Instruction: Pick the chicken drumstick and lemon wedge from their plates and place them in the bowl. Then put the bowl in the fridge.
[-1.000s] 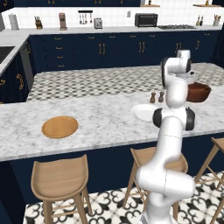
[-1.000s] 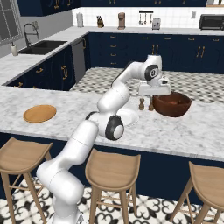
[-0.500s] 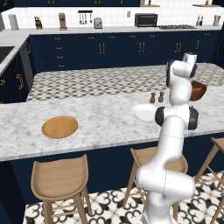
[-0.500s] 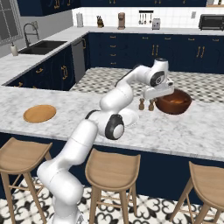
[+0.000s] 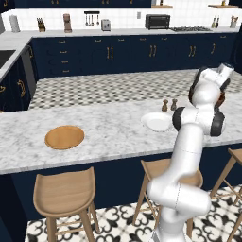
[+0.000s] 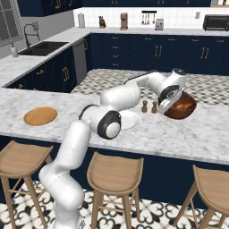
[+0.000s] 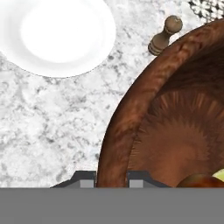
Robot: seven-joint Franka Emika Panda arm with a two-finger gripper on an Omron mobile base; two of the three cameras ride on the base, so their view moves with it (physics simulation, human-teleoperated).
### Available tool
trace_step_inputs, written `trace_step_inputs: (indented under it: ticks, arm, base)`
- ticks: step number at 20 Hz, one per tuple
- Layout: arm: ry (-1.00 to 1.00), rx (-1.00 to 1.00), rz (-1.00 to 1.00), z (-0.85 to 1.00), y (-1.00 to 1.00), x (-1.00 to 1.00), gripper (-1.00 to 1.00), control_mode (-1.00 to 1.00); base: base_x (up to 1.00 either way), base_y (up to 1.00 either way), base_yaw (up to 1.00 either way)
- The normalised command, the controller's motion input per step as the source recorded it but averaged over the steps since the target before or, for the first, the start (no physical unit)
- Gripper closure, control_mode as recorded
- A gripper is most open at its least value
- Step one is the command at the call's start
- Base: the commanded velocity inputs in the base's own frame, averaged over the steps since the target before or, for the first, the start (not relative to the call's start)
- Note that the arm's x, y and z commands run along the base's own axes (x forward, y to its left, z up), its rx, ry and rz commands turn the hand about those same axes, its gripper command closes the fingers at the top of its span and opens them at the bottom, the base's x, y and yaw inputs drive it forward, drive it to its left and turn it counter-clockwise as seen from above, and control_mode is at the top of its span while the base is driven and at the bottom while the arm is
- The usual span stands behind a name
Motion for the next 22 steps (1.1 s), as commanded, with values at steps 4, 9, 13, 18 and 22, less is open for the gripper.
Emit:
trace_step_inputs:
  ticks: [4, 9, 13, 18, 22]
  arm:
    - [-0.22, -0.15, 0.39, -0.10, 0.84, -0.72, 1.00, -1.00]
    - [0.01, -0.04, 0.24, 0.49, 0.99, -0.44, 1.00, -1.00]
    - [0.11, -0.05, 0.05, 0.81, 0.98, -0.27, 1.00, -1.00]
    - [0.16, -0.04, 0.00, 0.57, 0.86, -0.43, 1.00, -1.00]
    - [0.17, -0.01, 0.00, 0.48, 0.84, -0.32, 1.00, -1.00]
  base:
    - [0.00, 0.00, 0.00]
    - [0.00, 0.00, 0.00]
    - [0.00, 0.00, 0.00]
    - [0.00, 0.00, 0.00]
    - [0.00, 0.00, 0.00]
